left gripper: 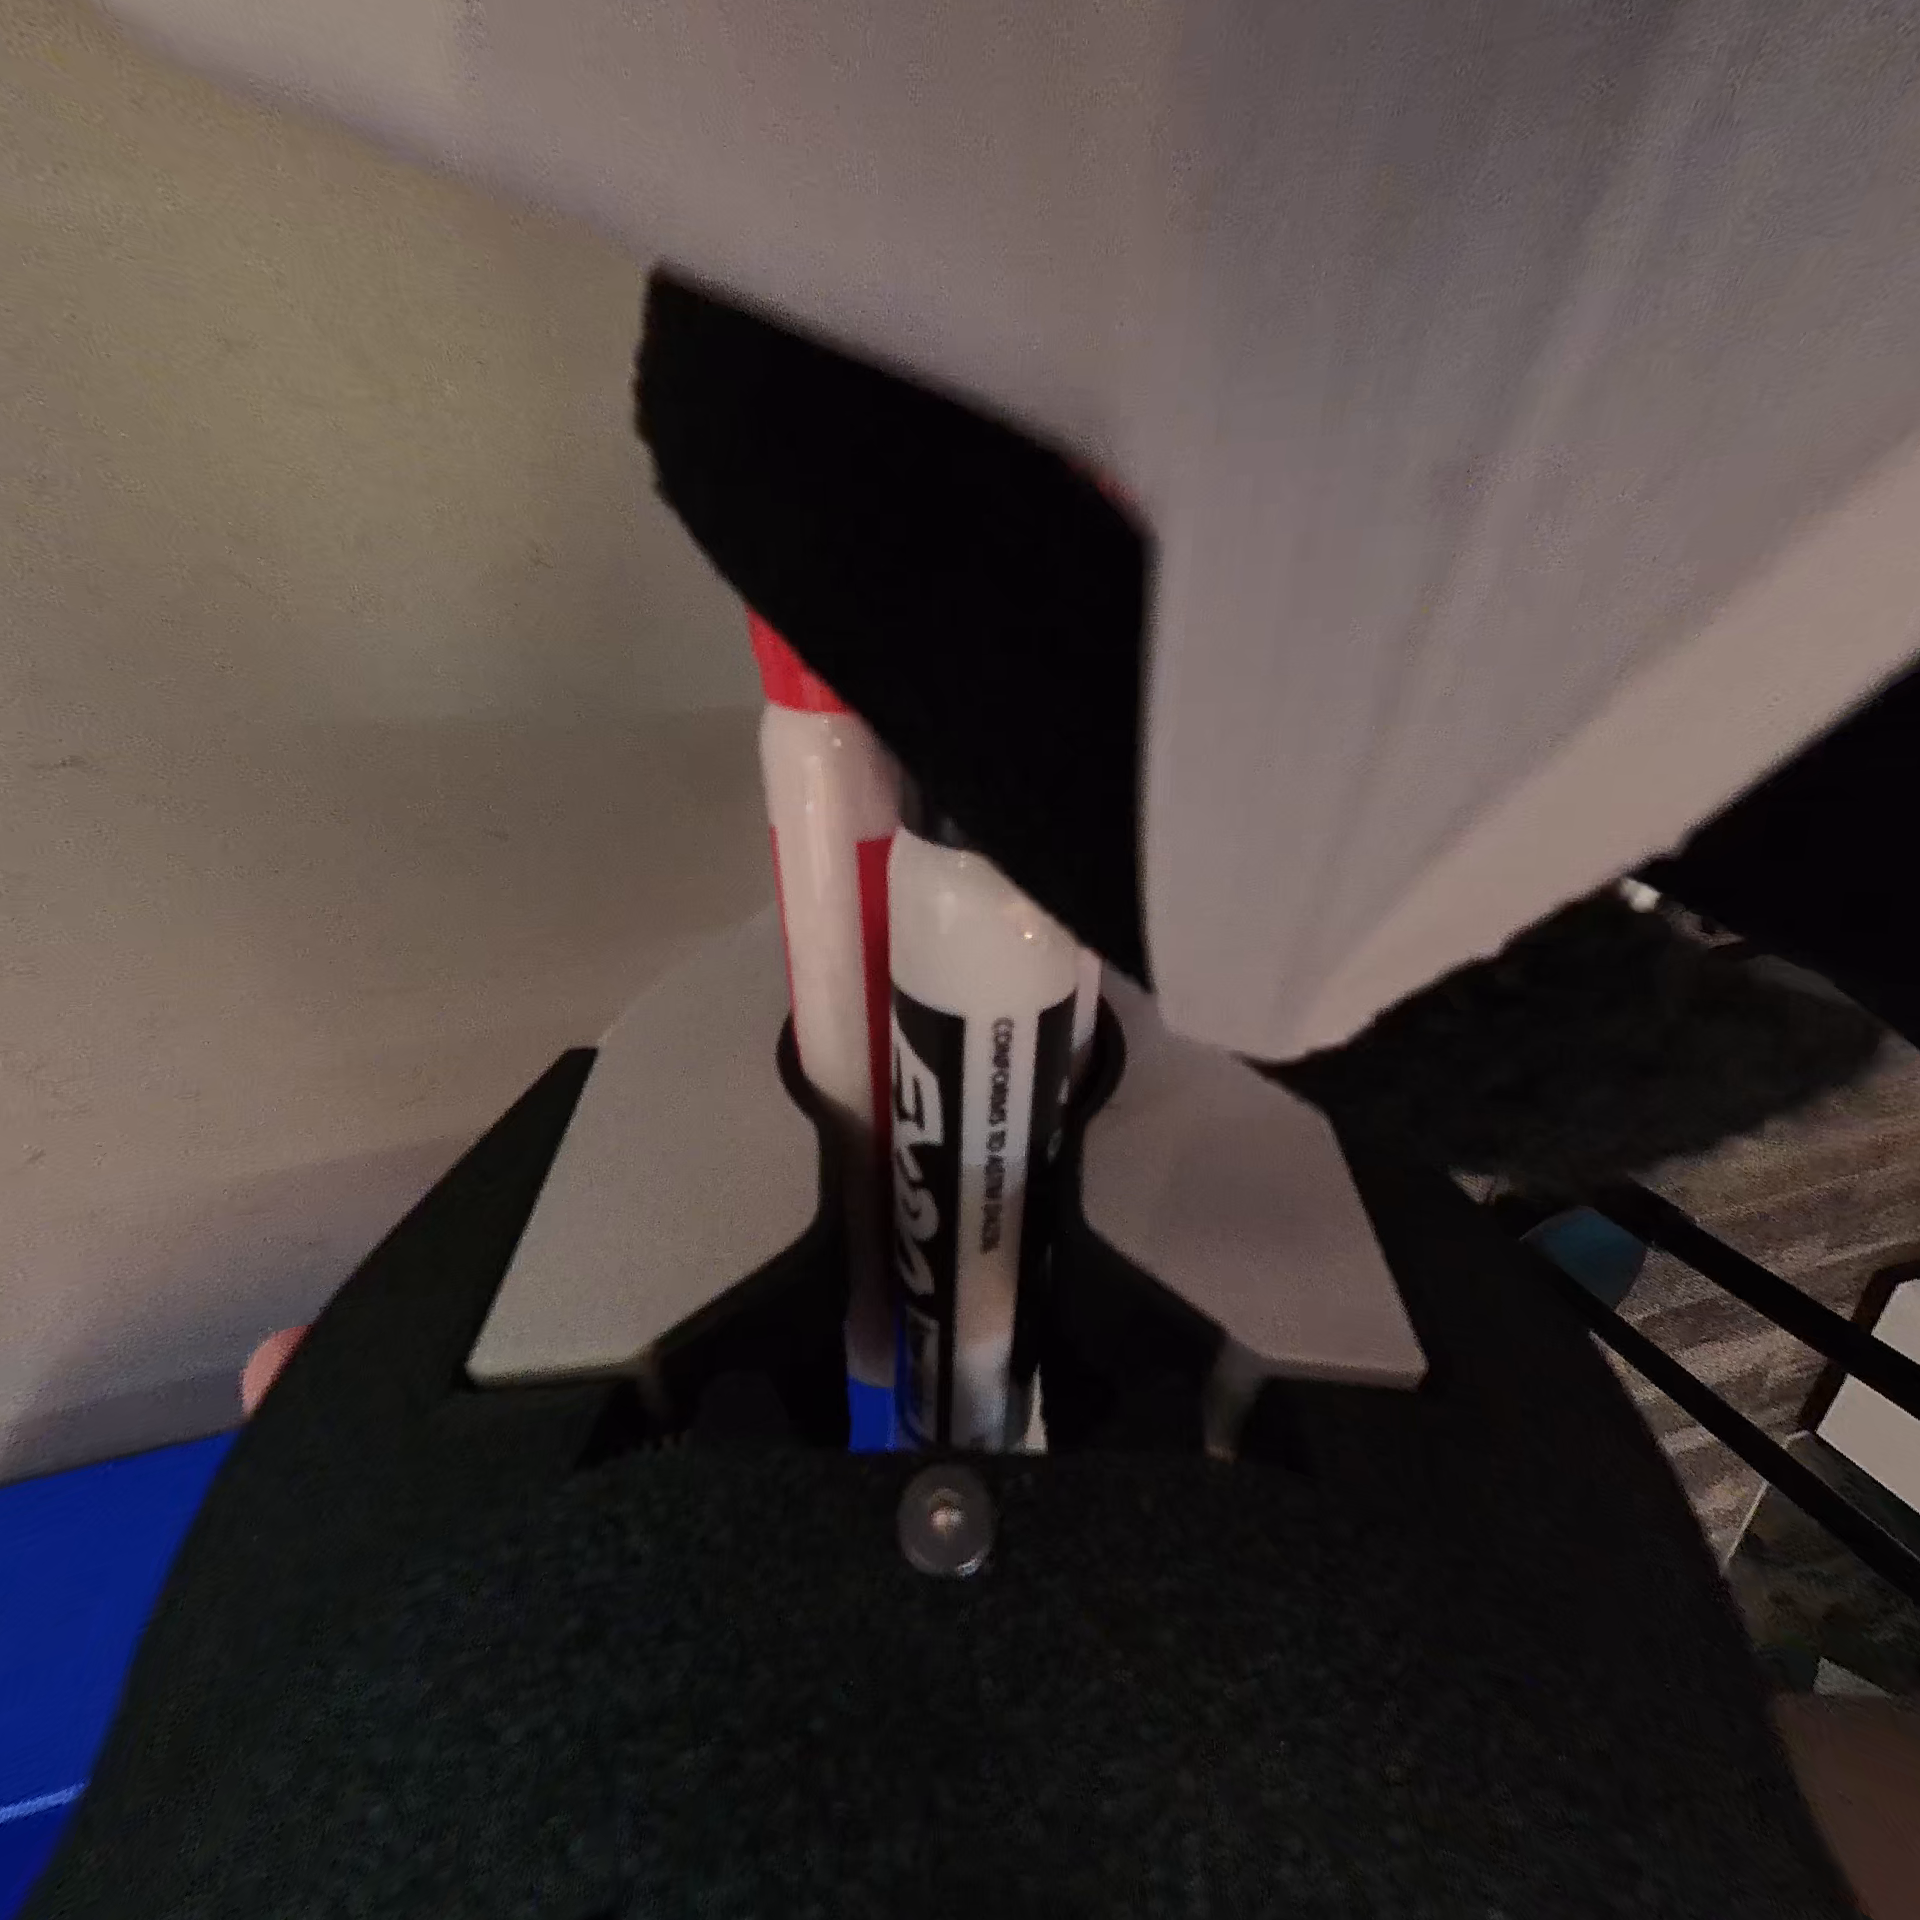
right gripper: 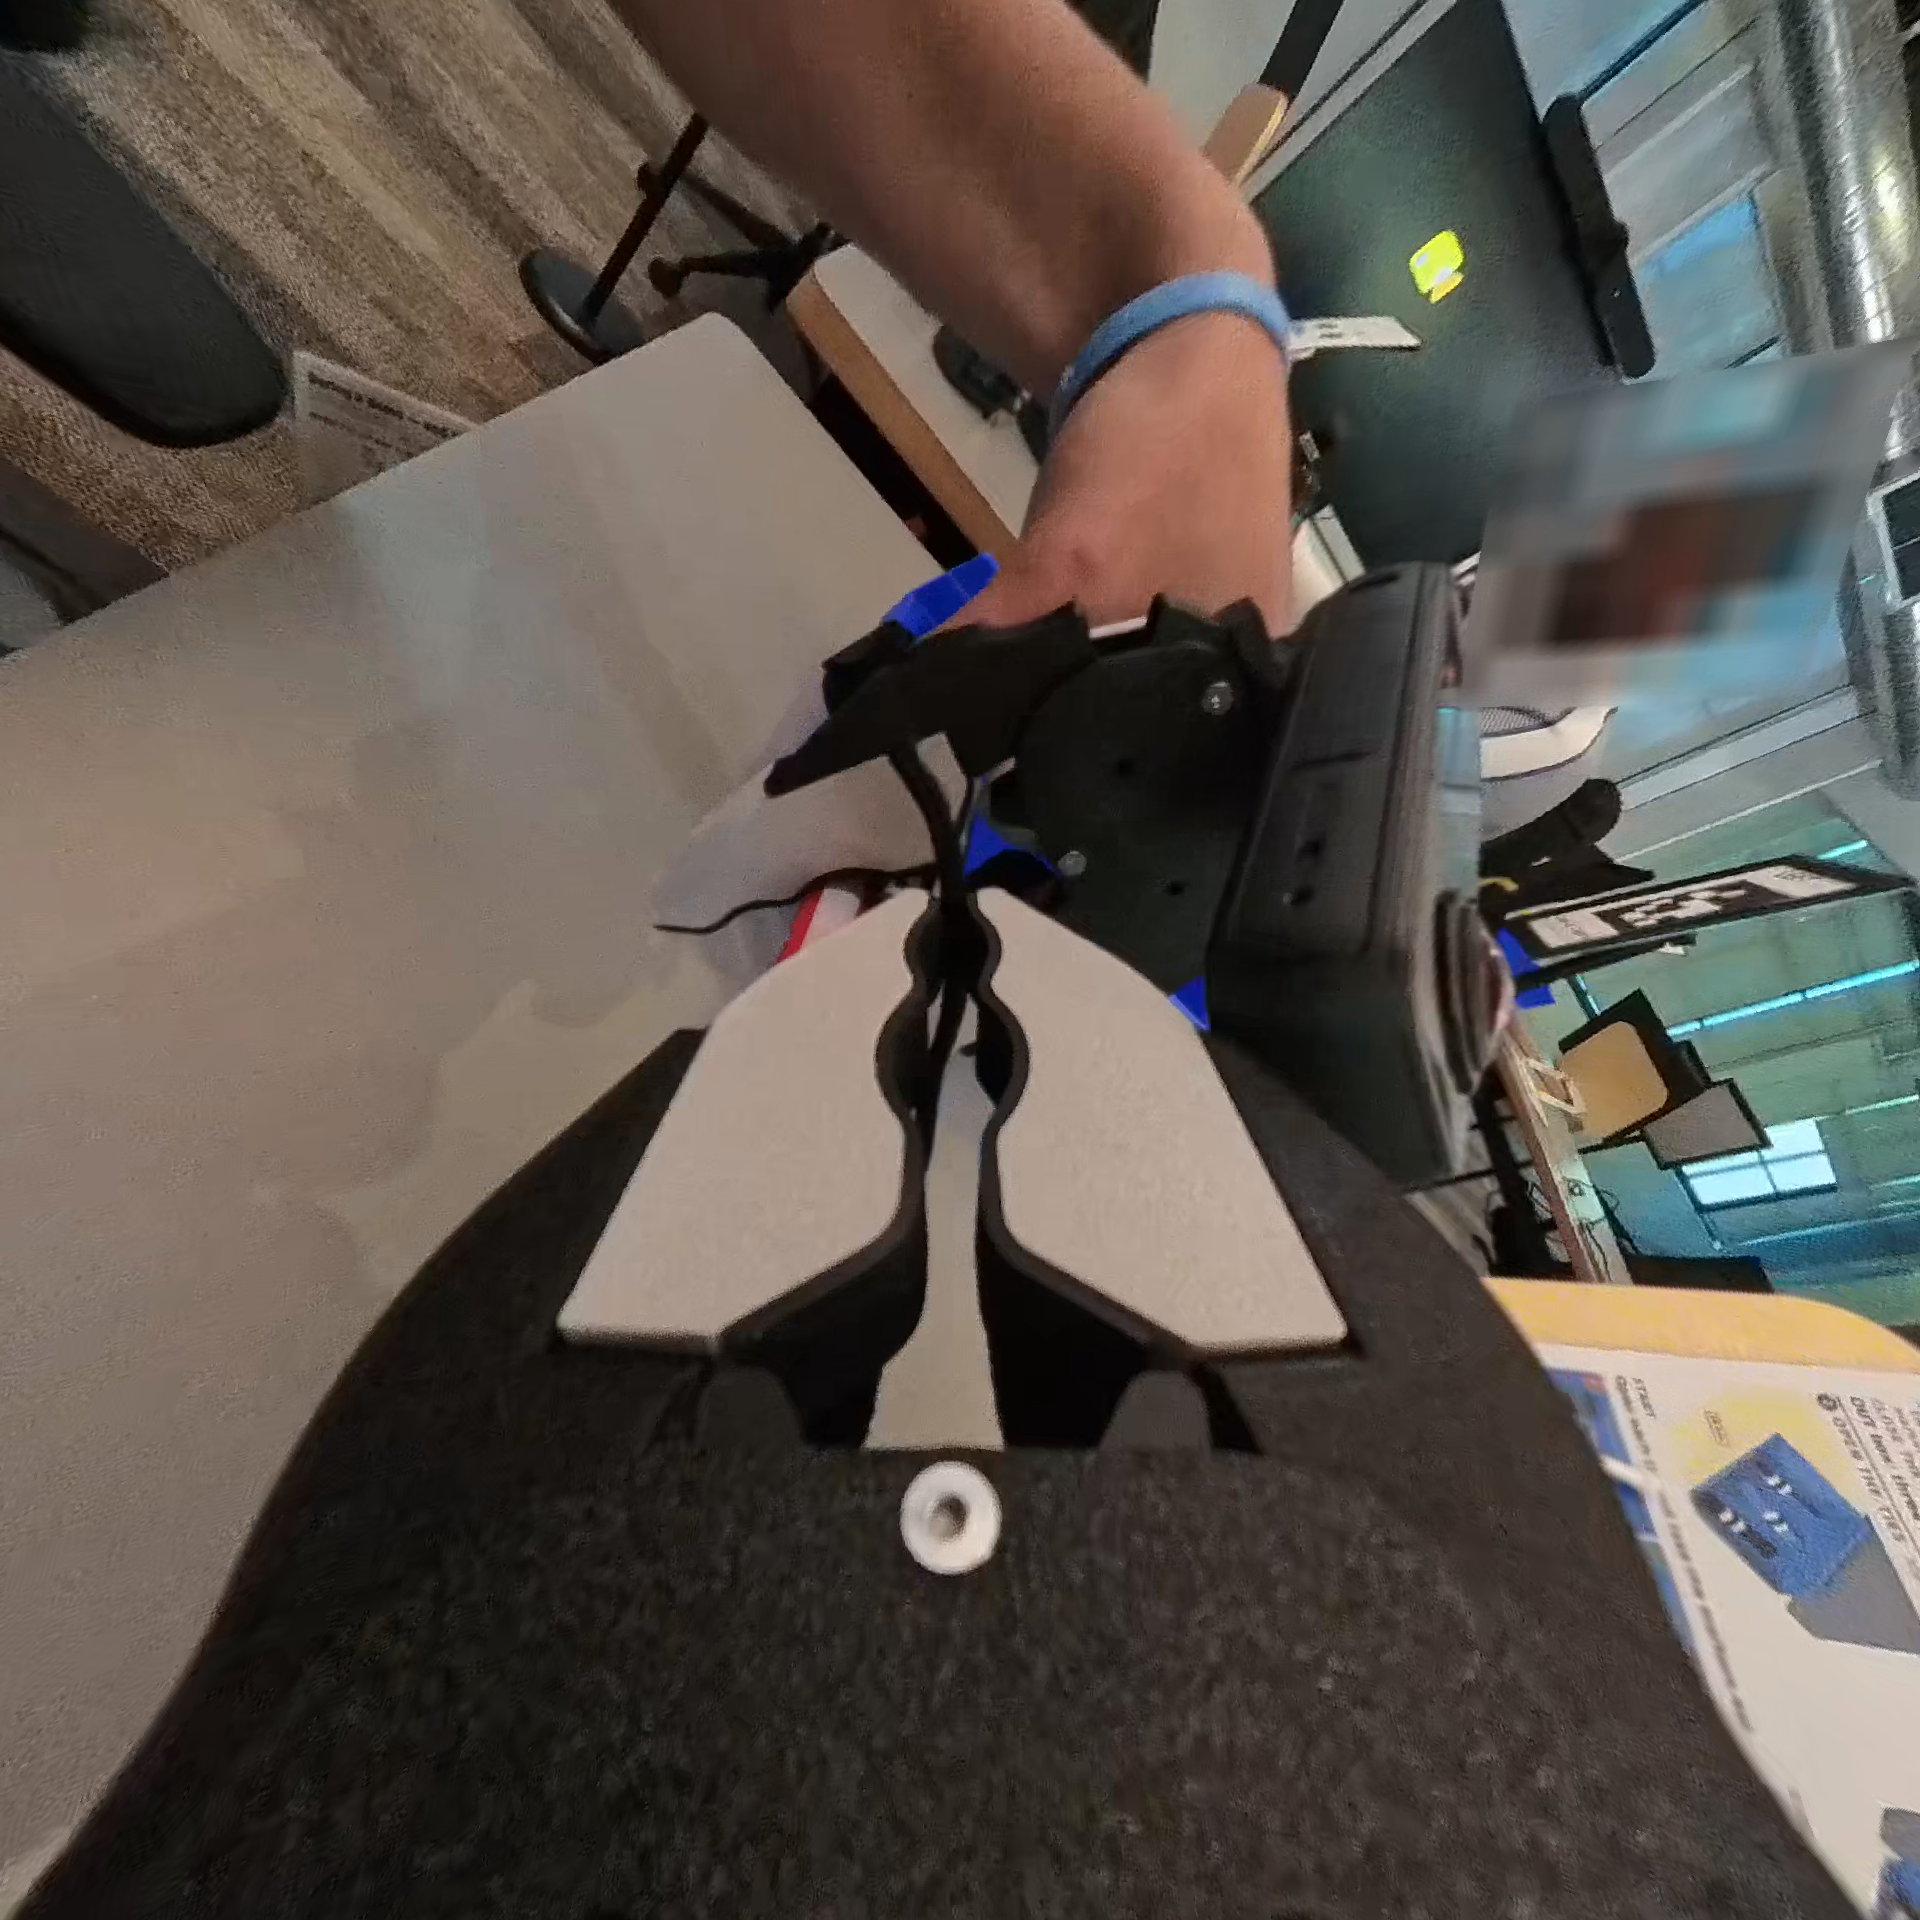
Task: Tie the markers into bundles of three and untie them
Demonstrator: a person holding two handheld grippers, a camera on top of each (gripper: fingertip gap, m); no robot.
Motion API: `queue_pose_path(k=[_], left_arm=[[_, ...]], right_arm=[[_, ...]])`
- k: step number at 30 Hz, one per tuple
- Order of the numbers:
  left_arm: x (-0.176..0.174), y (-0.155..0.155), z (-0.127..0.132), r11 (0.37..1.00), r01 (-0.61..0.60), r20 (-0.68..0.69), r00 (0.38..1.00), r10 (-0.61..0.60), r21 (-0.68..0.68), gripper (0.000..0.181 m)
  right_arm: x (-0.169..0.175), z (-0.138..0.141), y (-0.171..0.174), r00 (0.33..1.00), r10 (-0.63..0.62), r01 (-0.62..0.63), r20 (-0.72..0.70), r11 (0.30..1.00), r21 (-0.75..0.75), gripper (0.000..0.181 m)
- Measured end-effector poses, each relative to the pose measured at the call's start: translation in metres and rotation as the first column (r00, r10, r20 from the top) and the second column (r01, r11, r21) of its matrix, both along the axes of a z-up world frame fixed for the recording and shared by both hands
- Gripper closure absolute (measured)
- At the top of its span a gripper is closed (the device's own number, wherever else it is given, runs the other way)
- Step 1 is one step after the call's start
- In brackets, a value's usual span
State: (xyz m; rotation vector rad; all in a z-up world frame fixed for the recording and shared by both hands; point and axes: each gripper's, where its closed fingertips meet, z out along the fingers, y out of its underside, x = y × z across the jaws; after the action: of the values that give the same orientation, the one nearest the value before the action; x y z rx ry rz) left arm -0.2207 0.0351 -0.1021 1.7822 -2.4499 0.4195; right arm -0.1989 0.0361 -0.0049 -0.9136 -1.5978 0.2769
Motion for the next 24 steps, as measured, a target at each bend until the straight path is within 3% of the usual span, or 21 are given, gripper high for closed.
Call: queue_pose_path(k=[4,6,8,13,15,16,19,21,24], left_arm=[[-0.006,0.013,-0.002,0.997,-0.055,-0.052,0.997,0.058,0.059,0.138],[-0.009,0.014,-0.003,0.997,-0.052,-0.067,0.996,0.056,0.061,0.138],[-0.011,0.012,-0.002,0.998,-0.047,-0.062,0.997,0.05,0.04,0.138],[-0.018,0.024,-0.003,0.993,-0.108,-0.056,0.992,0.11,0.051,0.14],[-0.021,0.029,-0.005,0.99,-0.129,-0.046,0.99,0.131,0.05,0.14],[-0.021,0.028,-0.006,0.99,-0.136,-0.032,0.99,0.138,0.034,0.151],[-0.019,0.034,-0.013,0.986,-0.166,-0.022,0.986,0.166,0.031,0.151],[-0.016,0.039,-0.021,0.982,-0.182,-0.025,0.983,0.184,0.047,0.151],[-0.009,0.042,-0.031,0.978,-0.202,-0.02,0.979,0.204,0.05,0.151]], right_arm=[[0.005,-0.012,0.015,0.991,-0.11,0.108,0.077,0.994,0.03,0.174],[0.004,-0.02,0.015,0.987,-0.123,0.119,0.105,0.992,0.049,0.159],[0.006,-0.023,0.016,0.988,-0.136,0.131,0.077,0.989,0.061,0.155],[0.041,-0.047,0.014,0.98,-0.197,0.197,0.014,0.972,-0.125,0.144],[0.065,-0.06,0.016,0.965,-0.261,0.259,0.021,0.938,-0.232,0.138],[0.076,-0.069,0.017,0.954,-0.299,0.297,0.037,0.914,-0.277,0.135],[0.104,-0.103,0.021,0.902,-0.401,0.432,0.163,0.814,-0.388,0.128],[0.11,-0.119,0.023,0.873,-0.444,0.486,0.202,0.755,-0.441,0.13],[0.111,-0.124,0.022,0.849,-0.51,0.499,0.14,0.685,-0.53,0.138]])
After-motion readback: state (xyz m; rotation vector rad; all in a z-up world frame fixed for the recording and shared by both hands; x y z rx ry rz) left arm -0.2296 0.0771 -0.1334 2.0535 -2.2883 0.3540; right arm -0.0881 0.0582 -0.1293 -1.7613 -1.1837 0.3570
